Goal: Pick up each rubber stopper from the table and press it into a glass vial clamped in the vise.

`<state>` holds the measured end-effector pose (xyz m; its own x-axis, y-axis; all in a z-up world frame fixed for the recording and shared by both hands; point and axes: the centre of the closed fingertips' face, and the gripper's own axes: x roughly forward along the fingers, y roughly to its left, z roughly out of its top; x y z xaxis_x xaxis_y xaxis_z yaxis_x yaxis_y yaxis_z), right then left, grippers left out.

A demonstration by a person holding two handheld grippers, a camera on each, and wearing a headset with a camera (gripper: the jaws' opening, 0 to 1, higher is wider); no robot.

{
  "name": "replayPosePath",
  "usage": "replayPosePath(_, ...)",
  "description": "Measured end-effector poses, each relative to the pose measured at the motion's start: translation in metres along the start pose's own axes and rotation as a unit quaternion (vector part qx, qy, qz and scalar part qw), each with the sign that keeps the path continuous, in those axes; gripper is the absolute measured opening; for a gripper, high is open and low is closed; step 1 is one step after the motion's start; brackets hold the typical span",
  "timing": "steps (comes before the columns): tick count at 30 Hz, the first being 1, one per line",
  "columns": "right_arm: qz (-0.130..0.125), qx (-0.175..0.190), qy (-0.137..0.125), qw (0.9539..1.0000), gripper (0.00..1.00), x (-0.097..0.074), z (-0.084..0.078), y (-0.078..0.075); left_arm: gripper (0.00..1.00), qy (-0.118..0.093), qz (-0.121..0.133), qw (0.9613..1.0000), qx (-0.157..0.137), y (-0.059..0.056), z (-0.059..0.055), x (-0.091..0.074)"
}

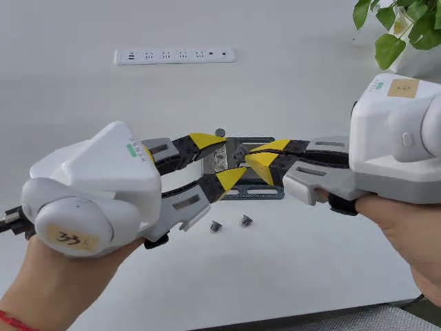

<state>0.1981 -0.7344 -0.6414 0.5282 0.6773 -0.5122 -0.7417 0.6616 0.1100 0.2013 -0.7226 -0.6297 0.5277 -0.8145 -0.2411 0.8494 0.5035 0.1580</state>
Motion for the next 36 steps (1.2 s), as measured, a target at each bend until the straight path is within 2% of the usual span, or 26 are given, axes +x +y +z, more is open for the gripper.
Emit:
replayPosePath(20,0.005,0.006,0.0,1.0,0.0,0.0001,0.0008,0.0041,0.06,-0.002,-0.007,1.0,0.005,-0.0021,0.0013,0.0002)
replayPosePath(30,0.005,0.008,-0.001,1.0,0.0,-0.001,0.0003,0.0032,0.05,-0.002,-0.01,0.9999,0.007,-0.0026,0.0024,0.001)
replayPosePath(36,0.009,0.005,-0.003,0.9999,0.0,-0.0012,0.001,0.0037,0.05,-0.005,-0.016,0.9999,-0.004,-0.0016,0.0027,0.0007)
